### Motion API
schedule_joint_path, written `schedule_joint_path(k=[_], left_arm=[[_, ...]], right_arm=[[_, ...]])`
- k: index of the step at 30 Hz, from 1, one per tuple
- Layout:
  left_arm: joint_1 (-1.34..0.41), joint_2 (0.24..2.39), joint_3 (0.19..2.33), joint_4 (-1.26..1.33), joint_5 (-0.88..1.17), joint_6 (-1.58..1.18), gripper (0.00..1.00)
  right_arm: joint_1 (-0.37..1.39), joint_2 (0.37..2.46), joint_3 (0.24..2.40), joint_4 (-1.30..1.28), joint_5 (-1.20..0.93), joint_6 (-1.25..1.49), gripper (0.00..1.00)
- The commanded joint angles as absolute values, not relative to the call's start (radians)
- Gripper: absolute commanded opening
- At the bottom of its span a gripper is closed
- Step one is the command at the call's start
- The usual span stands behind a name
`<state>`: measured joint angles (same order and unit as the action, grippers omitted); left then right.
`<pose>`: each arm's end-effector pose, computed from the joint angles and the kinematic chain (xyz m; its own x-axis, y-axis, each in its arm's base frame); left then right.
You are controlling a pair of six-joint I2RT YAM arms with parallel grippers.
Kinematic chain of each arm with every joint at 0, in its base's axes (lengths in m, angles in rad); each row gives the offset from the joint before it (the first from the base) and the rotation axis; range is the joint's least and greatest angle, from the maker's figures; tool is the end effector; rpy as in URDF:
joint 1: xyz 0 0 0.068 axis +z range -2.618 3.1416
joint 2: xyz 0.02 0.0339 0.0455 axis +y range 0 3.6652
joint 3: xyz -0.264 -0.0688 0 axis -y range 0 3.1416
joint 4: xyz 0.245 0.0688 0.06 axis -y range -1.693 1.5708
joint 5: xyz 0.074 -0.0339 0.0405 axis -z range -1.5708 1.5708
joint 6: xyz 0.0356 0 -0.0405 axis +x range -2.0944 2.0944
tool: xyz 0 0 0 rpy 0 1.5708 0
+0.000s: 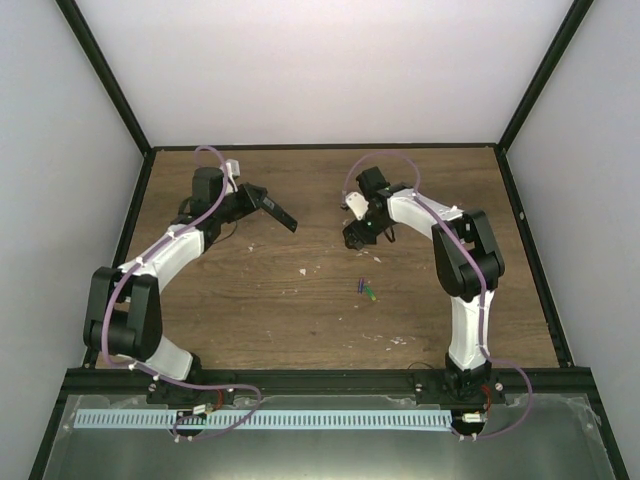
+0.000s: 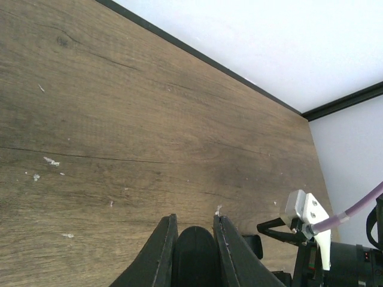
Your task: Load the batteries into the remote control
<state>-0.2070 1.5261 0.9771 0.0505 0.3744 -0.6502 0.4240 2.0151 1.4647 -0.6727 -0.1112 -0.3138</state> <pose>0.3326 -0.0832 0.2493 -0.6785 -0.4332 -0.5932 0.1192 0.7319 -0.6709 0.3729 0.1727 0.1720 -0.6782 -0.6427 -0.3563 -0.6862 0.7274 -0.0059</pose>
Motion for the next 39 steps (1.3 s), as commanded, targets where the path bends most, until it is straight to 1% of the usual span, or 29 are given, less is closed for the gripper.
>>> schedule_joint_path(k=[1,24,39], left_arm=[[-0.201,1.540,1.005,0.067,0.372,-0.653,0.00],[-0.203,1.567,1.031,0.061,0.381,-0.658,0.00],[-0.202,1.571,1.028,0.060,0.381,-0.658,0.00]], right_arm=[[0.416,1.980,1.442,-0.711,-0.122,-0.319,0.86],[0.416,1.996,1.441,-0.683,-0.098,-0.334,0.87],[0.416,2.048,1.431,-0.687,-0.107,-0.334,0.87]])
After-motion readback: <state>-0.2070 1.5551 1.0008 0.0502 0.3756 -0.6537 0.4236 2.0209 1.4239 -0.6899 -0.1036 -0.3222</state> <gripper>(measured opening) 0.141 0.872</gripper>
